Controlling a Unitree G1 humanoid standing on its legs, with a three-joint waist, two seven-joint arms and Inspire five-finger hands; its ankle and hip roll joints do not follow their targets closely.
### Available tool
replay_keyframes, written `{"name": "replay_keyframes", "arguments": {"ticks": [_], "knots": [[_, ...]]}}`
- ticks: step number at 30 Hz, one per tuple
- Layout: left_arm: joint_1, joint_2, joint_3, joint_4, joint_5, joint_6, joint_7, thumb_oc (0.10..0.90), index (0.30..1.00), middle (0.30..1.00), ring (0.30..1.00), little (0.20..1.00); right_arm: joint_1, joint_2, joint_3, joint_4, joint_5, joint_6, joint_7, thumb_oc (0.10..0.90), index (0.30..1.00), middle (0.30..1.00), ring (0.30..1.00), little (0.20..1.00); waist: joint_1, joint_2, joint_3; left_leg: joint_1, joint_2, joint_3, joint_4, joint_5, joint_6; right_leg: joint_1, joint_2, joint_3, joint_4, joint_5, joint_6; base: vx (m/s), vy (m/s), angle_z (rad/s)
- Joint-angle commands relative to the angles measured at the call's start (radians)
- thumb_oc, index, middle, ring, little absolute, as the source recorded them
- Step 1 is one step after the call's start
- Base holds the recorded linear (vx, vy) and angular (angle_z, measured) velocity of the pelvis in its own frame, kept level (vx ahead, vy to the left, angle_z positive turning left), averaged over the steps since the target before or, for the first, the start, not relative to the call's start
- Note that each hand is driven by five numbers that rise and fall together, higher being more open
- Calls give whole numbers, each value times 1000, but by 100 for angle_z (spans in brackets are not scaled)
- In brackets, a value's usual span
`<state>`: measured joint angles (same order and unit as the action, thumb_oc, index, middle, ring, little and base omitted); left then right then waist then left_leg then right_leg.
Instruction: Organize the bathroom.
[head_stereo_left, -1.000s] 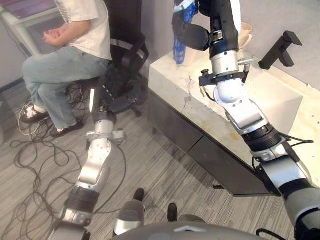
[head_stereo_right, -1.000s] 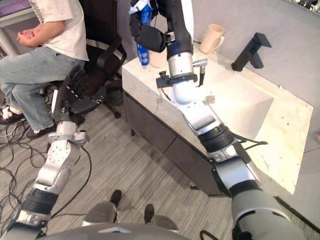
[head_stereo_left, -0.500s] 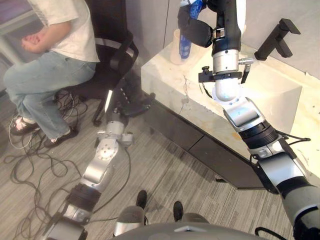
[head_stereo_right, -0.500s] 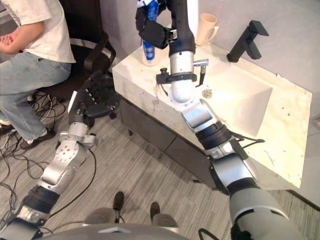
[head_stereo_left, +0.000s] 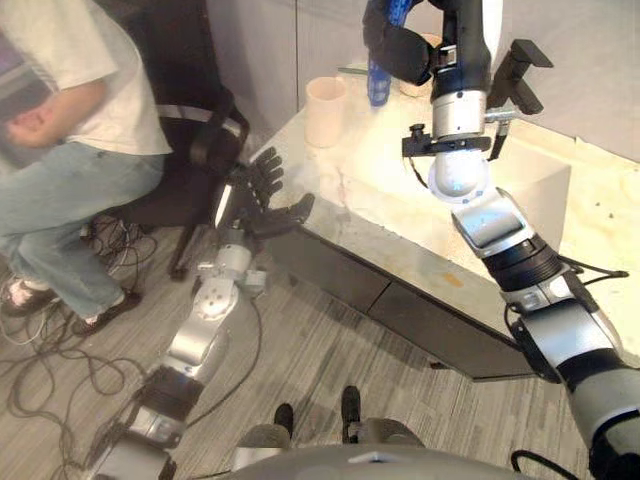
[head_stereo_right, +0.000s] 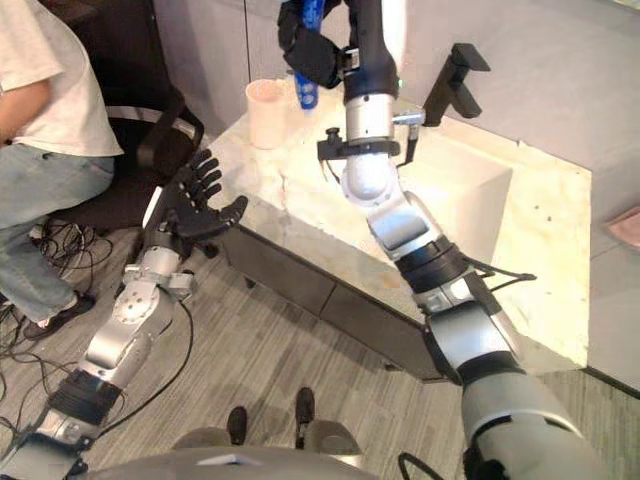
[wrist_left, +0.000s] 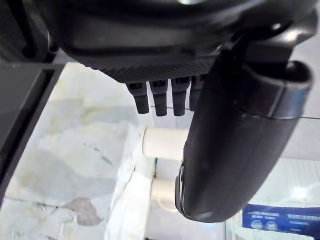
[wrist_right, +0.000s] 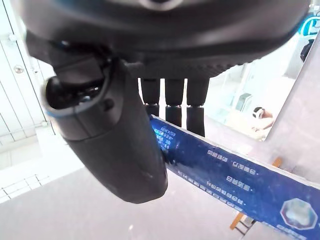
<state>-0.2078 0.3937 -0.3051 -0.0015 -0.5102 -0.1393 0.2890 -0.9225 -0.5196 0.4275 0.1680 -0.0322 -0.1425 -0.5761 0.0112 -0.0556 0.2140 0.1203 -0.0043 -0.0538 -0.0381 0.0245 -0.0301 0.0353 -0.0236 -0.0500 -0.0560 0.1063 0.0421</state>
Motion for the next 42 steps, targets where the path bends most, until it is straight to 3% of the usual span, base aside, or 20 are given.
{"name": "replay_keyframes", "arguments": {"ticks": [1,3,5,6,8,9,11,14,16,22,25,26,28,31,33,42], "knots": [[-53,6,-33,-69,-1,-148,6,800,900,900,900,900,-136,17,-61,-31,-41,-90,-16,400,300,300,300,300,9,-63,-148,-38,-34,12,238,30,10,-82,39,36,-4,74,-36,155,-8,19],[-52,-6,-27,-64,-1,-142,35,800,900,900,900,900,-104,33,-51,-75,-59,-73,-3,400,300,300,300,300,31,-77,-130,-137,-42,-30,385,43,12,-24,32,70,-16,57,-47,193,-4,0],[-47,-11,-12,-40,12,-143,34,800,900,900,900,900,-114,47,-27,-86,-63,-58,9,400,300,300,300,300,48,-86,-127,-161,-35,-54,361,21,24,2,32,97,-19,42,-49,201,50,-29],[-41,-7,-7,-29,18,-137,30,800,900,900,900,900,-131,47,-14,-73,-52,-57,7,400,300,300,300,300,56,-84,-136,-142,9,-63,240,20,22,14,34,103,-21,26,-47,177,76,-47],[-30,0,-1,-25,3,-130,22,800,900,900,900,900,-148,41,-6,-63,-42,-54,11,400,300,300,300,300,60,-81,-144,-108,43,-68,119,28,15,25,31,109,-24,14,-45,212,142,-21],[-15,8,7,-17,-6,-130,13,800,900,900,900,900,-165,32,9,-44,-19,-66,11,400,300,300,300,300,70,-73,-150,-111,80,-84,-1,78,-6,34,23,116,-31,8,-39,194,179,-1],[-3,10,7,-8,-8,-133,3,800,900,900,900,900,-179,23,20,-37,-5,-63,17,400,300,300,300,300,79,-65,-149,-139,112,-91,-44,131,-29,53,16,123,-31,-6,-33,219,221,-19],[14,13,3,12,-16,-155,-24,800,900,900,900,900,-187,-1,27,-21,24,-70,23,400,300,300,300,300,81,-55,-153,-161,131,-72,-49,141,-42,75,-7,109,-31,-26,-22,216,249,-29],[20,14,-2,25,-24,-168,-43,800,900,900,900,900,-187,-10,24,-9,32,-79,24,400,300,300,300,300,78,-48,-158,-154,131,-57,-49,133,-45,80,-24,95,-31,-30,-12,194,297,-18],[38,34,-35,1,-6,-150,-14,800,900,900,900,900,-142,27,8,-80,20,-104,24,400,300,300,300,300,68,-19,-180,-98,53,-74,-49,73,-12,42,-100,86,14,-8,45,167,248,0],[40,44,-50,-5,-3,-140,-19,800,900,900,900,900,-131,41,-3,-105,2,-107,28,400,300,300,300,300,68,-9,-180,-84,32,-80,-49,62,11,26,-120,84,67,-17,50,113,152,-12],[38,48,-62,-12,7,-134,-17,800,900,900,900,900,-128,53,-7,-115,-6,-107,34,400,300,300,300,300,68,-1,-174,-72,22,-83,-49,57,24,-8,-134,76,161,7,46,140,145,-8],[39,51,-64,-22,12,-124,-17,800,900,900,900,900,-123,61,-13,-122,-9,-103,38,400,300,300,300,300,67,5,-167,-53,15,-79,-48,44,32,-28,-132,68,208,5,40,129,66,-9],[54,69,-40,-43,19,-116,13,800,900,900,900,900,-119,104,-2,-118,-22,-138,36,400,300,300,300,300,81,-5,-152,-26,13,-15,-49,11,26,-43,-121,-25,86,16,56,62,-59,-33],[54,63,-34,-43,24,-119,16,800,900,900,900,900,-121,118,4,-116,-34,-136,43,400,300,300,300,300,81,-6,-147,-30,17,-4,-49,10,35,-36,-96,15,58,19,54,-11,-71,-88],[89,51,-49,-5,28,-166,-5,800,900,900,900,900,-131,107,9,-65,25,-134,48,400,300,300,300,300,106,-20,-183,-45,21,-3,-49,7,24,31,-89,-24,-28,16,42,72,-10,0]]}}
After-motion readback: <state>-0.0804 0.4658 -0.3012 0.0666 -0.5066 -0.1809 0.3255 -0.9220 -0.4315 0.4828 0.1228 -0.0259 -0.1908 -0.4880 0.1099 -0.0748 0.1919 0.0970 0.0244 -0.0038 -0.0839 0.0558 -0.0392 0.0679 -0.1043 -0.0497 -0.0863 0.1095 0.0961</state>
